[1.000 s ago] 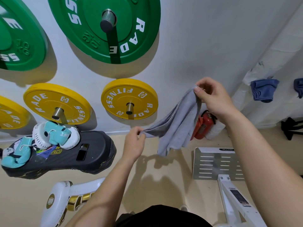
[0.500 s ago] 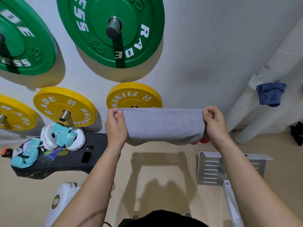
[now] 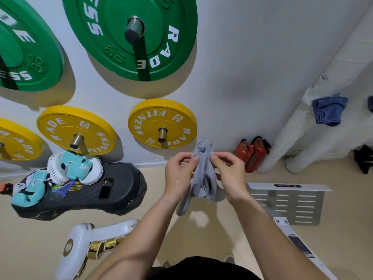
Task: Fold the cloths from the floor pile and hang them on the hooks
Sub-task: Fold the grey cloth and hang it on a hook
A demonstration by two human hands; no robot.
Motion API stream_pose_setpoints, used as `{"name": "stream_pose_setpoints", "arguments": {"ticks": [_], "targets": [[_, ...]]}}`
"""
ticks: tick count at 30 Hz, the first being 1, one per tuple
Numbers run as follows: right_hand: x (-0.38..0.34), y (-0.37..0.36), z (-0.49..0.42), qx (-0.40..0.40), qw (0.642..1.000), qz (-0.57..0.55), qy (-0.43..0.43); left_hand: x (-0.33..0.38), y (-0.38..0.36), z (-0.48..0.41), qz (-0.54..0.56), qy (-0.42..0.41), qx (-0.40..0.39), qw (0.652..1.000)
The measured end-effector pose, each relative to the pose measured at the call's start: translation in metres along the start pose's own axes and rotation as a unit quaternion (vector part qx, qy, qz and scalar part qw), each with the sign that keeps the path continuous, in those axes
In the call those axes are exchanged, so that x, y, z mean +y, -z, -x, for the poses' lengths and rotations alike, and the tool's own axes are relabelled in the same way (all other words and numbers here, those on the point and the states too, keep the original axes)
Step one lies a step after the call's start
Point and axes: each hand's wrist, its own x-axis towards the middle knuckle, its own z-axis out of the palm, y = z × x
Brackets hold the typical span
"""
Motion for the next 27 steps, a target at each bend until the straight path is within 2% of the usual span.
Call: {"name": "stream_pose_setpoints", "arguments": {"ticks": [13, 19, 21, 24, 27], "targets": [[0.001, -0.01, 0.022, -0.043, 0.996, -0.073, -0.004, -0.003, -0.001, 0.013, -0.001, 0.006, -0.057, 0.998], [-0.002, -0.005, 0.013, -0.066, 0.997, 0.015, 0.021, 0.009, 0.014, 0.007, -0.022, 0.036, -0.149, 0.988], [-0.007, -0.002, 0.008, -0.086, 0.995, 0.049, 0.031, 0.011, 0.022, 0.001, -0.039, 0.007, -0.126, 0.991], [-0.019, 0.005, 0.001, -0.145, 0.982, 0.1, 0.062, 0.005, 0.04, -0.016, -0.134, -0.101, -0.048, 0.985], [-0.034, 0.015, -0.008, -0.189, 0.967, 0.145, 0.094, -0.003, 0.052, -0.031, -0.284, -0.166, -0.09, 0.94]]}}
